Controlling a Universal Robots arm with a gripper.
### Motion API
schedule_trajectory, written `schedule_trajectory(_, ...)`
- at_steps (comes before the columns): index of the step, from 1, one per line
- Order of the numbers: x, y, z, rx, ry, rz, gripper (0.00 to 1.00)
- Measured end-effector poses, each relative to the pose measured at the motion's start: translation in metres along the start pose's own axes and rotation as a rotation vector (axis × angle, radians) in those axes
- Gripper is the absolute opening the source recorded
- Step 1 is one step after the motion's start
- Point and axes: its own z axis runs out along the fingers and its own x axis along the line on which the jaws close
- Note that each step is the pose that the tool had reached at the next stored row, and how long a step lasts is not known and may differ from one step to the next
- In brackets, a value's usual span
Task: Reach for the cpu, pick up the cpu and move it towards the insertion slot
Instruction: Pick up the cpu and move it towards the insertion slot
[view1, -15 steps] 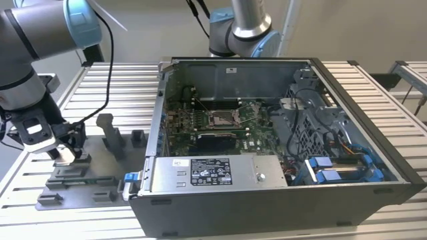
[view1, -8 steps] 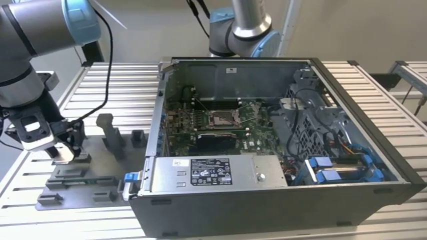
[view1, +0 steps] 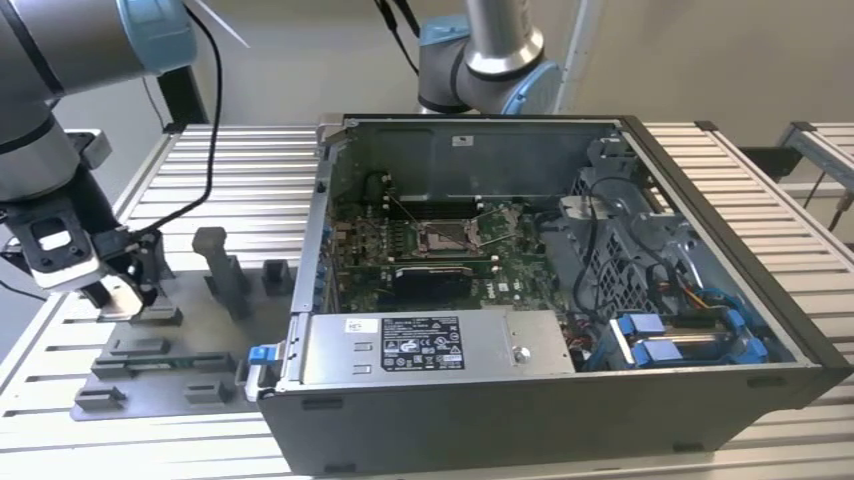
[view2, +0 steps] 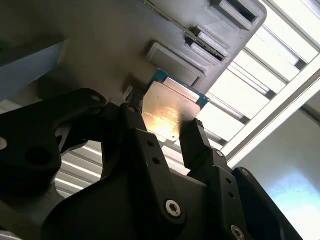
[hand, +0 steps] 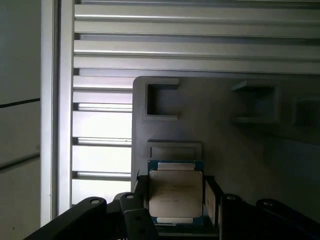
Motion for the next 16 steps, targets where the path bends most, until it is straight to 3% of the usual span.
schedule_trajectory(16, 0.0, 0.0012, -0.0331, 0.0001, 0.0001, 0.0, 0.0)
